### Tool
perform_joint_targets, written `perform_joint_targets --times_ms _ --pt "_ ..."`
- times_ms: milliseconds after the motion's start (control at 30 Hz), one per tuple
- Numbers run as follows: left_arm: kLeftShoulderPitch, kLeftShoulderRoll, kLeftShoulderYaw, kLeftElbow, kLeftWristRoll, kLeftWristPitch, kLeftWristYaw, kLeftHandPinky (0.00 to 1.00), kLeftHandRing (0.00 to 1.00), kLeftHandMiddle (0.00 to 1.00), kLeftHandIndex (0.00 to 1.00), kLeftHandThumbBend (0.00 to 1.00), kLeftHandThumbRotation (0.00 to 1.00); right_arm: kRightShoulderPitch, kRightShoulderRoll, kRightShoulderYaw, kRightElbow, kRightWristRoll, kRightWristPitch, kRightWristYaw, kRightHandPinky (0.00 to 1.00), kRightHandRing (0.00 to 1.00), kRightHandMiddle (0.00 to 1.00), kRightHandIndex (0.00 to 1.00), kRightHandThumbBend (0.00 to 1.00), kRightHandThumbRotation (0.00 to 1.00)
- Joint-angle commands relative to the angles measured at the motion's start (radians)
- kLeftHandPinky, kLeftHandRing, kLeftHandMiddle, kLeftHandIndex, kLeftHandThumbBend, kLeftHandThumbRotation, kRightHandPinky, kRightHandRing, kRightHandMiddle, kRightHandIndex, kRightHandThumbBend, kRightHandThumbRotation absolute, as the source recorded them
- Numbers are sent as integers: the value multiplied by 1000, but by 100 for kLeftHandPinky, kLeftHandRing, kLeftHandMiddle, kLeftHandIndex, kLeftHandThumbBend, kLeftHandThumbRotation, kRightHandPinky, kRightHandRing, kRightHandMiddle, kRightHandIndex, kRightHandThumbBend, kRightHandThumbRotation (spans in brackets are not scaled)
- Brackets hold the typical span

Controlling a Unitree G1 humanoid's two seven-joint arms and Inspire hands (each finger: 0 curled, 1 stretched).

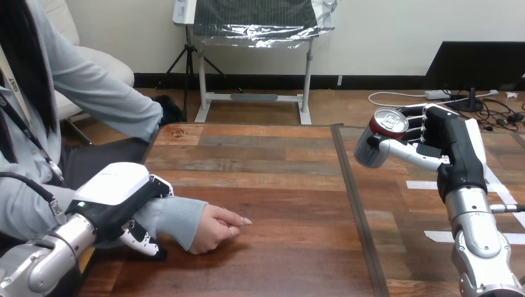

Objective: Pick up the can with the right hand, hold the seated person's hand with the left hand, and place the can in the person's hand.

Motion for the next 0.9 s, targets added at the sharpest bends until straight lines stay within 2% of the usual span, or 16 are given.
perform_joint_targets --times_ms 0,333,533,733,867 --pt "-25 -5 13 -32 -34 -32 9 34 38 43 45 96 0 -49 14 8 -66 -1 -10 -12 40 45 50 52 73 0" --pt "-14 -6 18 -61 -43 -45 32 31 35 40 43 95 3 -59 23 11 -45 -8 -24 -2 41 46 50 52 73 0" --pt "-7 -4 22 -85 -48 -60 35 30 34 39 43 94 6 -63 33 11 -40 1 -8 9 41 46 50 52 71 0" --pt "2 -11 35 -98 -69 -69 32 29 33 39 42 94 7 -69 35 18 -18 -14 -13 3 42 47 51 53 70 0" --pt "7 -12 38 -111 -70 -79 54 28 31 37 41 95 7 -75 34 29 -2 -30 -7 -12 43 48 52 54 71 0"
